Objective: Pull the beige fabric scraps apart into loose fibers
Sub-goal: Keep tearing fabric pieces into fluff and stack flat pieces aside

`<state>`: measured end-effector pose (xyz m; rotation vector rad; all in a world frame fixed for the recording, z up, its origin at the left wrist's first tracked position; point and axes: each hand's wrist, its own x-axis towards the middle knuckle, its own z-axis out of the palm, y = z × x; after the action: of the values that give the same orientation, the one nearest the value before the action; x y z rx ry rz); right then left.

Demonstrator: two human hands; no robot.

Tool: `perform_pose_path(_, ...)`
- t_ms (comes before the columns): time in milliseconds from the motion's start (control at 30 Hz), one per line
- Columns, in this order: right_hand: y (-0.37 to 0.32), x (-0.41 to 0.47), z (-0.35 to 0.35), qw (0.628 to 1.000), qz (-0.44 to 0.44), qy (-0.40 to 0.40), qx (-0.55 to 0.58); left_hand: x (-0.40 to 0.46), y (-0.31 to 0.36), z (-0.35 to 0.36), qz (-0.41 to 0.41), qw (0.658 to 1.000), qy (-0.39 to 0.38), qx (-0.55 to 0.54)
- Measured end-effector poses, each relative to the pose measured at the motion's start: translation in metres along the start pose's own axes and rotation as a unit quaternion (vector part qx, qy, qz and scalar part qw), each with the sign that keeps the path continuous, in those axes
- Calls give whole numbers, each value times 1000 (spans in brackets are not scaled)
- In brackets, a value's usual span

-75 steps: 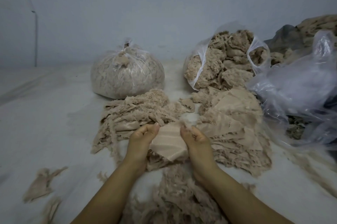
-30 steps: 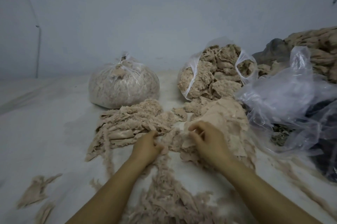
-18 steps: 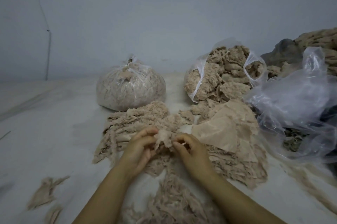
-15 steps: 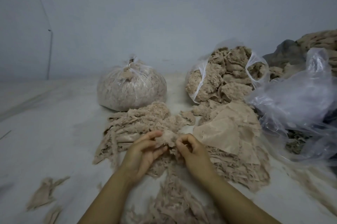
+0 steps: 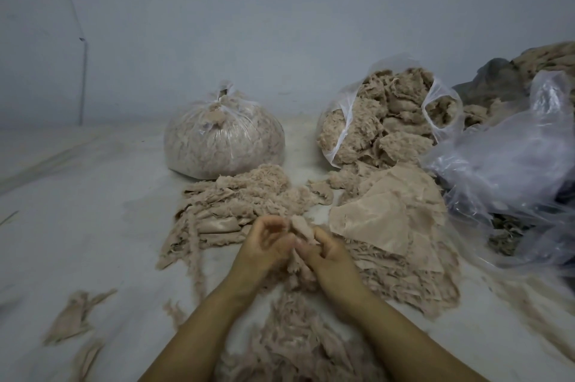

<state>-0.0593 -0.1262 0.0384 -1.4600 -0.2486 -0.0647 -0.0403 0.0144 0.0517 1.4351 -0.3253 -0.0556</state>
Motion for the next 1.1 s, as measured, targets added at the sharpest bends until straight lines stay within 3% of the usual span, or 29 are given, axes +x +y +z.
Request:
perform_pose_path(100,1,-3,3,999,25,2,26,0,-3,8,-10,1000,5,10)
perform_pose_path(367,-6,-4,-8,993,75,1,90,7,-1,-3,-63,979,83,-175)
perform_pose_path(500,-9,-9,-9,996,64,-39,42,12,2,-16,-83,963,177,-188)
perform_pose_path(600,-11,-11,-7,999,21,-15,-44,6,6,-17,-69,979,116,-155)
perform_pose_path(733,-12,-10,2,998,63,-13,18,-5,8,-1,-18,999,29,-5)
perform_pose_path(900,-11,-5,6,991,52,109,66,-4,7,5,33,991,83,104)
perform_pose_path(1100,-18,-7,7,989,17,136,52,-1,5,0,28,984,110,135)
